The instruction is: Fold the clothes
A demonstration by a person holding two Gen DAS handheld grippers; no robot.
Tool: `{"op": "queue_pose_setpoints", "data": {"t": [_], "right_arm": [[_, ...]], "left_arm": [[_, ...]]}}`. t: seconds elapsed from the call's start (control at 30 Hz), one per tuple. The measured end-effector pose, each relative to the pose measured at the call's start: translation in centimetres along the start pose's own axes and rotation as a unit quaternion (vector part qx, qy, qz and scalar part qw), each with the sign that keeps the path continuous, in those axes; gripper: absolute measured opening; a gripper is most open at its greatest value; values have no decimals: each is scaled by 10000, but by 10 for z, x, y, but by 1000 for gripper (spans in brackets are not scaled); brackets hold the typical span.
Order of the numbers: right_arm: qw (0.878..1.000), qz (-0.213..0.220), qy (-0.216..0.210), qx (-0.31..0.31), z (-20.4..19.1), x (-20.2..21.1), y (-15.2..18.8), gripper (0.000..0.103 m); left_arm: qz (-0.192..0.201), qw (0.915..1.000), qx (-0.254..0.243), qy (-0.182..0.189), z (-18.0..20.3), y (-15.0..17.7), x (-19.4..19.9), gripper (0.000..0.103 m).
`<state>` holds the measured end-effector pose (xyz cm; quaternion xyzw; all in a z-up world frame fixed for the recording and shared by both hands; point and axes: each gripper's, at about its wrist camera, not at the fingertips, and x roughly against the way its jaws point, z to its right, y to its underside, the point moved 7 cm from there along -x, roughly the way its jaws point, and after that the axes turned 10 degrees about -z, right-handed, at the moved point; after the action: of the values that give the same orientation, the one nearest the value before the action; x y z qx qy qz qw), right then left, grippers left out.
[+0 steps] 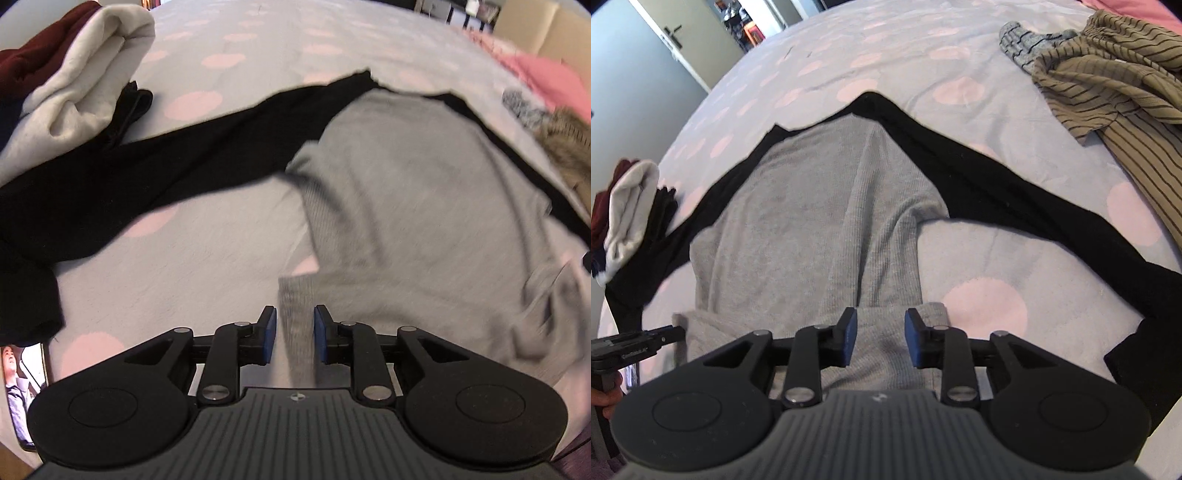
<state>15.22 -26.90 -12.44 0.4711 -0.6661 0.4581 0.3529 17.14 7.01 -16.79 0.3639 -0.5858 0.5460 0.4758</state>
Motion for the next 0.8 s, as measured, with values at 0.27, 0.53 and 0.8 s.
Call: {"op": "queue_pose_setpoints", "data": {"t": [0.27,0.53,0.8], "right_arm": [[9987,-332,345,163,19,-22,20,0],[9976,-100,614,-295,56,-4,25,1],[9980,48,585,-239,47,3,17,5]], "left_arm": [[208,9998,-50,1,-6,9,13,2],[571,9949,-784,260,16,32,36,2],[963,9593,-2557,707,86,74,58,2]]}}
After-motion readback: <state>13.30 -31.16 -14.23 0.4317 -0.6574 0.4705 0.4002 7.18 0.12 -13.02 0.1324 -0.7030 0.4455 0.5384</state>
